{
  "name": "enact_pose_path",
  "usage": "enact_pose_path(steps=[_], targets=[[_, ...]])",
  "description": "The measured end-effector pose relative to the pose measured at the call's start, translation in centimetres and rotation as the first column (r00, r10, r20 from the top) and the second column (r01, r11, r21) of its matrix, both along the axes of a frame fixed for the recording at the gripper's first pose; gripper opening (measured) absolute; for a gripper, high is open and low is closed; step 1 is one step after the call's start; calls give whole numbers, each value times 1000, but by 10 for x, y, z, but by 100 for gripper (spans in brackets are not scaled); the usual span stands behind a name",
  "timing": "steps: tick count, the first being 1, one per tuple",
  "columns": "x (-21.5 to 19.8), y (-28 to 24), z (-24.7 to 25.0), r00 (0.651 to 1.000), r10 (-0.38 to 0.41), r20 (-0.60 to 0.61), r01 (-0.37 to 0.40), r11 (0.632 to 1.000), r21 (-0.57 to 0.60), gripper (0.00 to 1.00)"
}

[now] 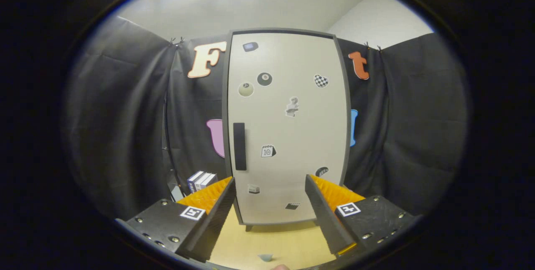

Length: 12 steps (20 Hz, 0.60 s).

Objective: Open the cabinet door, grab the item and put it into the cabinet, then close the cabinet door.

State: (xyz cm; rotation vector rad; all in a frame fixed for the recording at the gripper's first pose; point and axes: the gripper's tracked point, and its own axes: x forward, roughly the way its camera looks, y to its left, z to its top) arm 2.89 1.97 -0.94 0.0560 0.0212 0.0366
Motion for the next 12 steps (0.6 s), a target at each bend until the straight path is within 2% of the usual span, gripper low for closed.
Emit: enact_pose_path(steps=[12], targets=[[99, 63, -5, 996, 85, -21, -85, 996, 20, 98]])
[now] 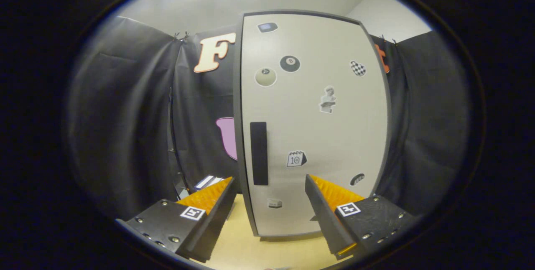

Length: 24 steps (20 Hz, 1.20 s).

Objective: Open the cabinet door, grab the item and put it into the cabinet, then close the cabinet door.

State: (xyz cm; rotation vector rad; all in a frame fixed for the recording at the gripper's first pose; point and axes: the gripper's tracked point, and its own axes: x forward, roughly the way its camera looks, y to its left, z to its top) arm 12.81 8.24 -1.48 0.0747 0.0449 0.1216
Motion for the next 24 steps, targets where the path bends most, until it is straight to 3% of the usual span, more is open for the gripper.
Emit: enact_pose_path(steps=[10, 12, 13, 20, 22, 24], targets=[[81, 30, -9, 1000, 14, -19, -13, 1000, 20, 98], [88, 32, -11, 1000, 11, -19, -11, 1000, 13, 87], [91, 33, -12, 1000, 9, -23, -9, 1000, 10, 87], [100, 28, -12, 1000, -21, -23, 21, 999, 24, 33], [100, 30, -16, 999, -16, -37, 17, 999, 38, 34], [100, 30, -13, 999, -19, -34, 20, 999, 31, 29]])
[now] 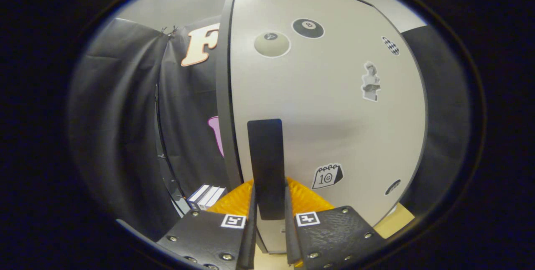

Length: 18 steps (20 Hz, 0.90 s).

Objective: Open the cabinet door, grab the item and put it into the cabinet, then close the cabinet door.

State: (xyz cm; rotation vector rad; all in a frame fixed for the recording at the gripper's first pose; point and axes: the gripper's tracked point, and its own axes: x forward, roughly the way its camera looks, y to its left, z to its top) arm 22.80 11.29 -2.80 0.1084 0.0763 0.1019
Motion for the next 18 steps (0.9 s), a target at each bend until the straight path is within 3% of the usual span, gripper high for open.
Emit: enact_pose_path(steps=[4, 6, 18], targets=[[-3, -2, -2, 1000, -3, -26, 4, 1000, 25, 29], [-7, -3, -3, 1000, -10, -23, 10, 1000, 20, 20], [-67, -25, 3, 999, -51, -10, 51, 999, 18, 20]])
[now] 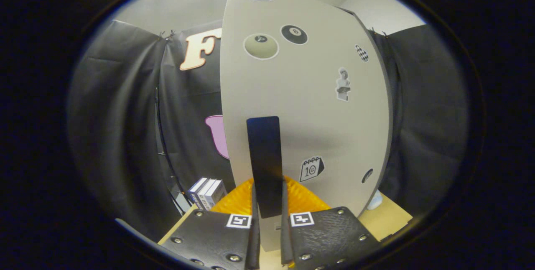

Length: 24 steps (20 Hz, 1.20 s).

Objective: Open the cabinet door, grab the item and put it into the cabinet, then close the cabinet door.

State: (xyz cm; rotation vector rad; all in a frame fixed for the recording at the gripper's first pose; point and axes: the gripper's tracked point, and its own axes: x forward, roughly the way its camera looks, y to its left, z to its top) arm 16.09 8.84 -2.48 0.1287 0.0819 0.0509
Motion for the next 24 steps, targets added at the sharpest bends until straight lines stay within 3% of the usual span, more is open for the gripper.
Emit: enact_pose_path(steps=[14, 24], targets=[[-80, -68, 2, 998, -66, -15, 66, 998, 3, 19], [-118, -137, 0, 986, -168, -25, 168, 986, 2, 19]])
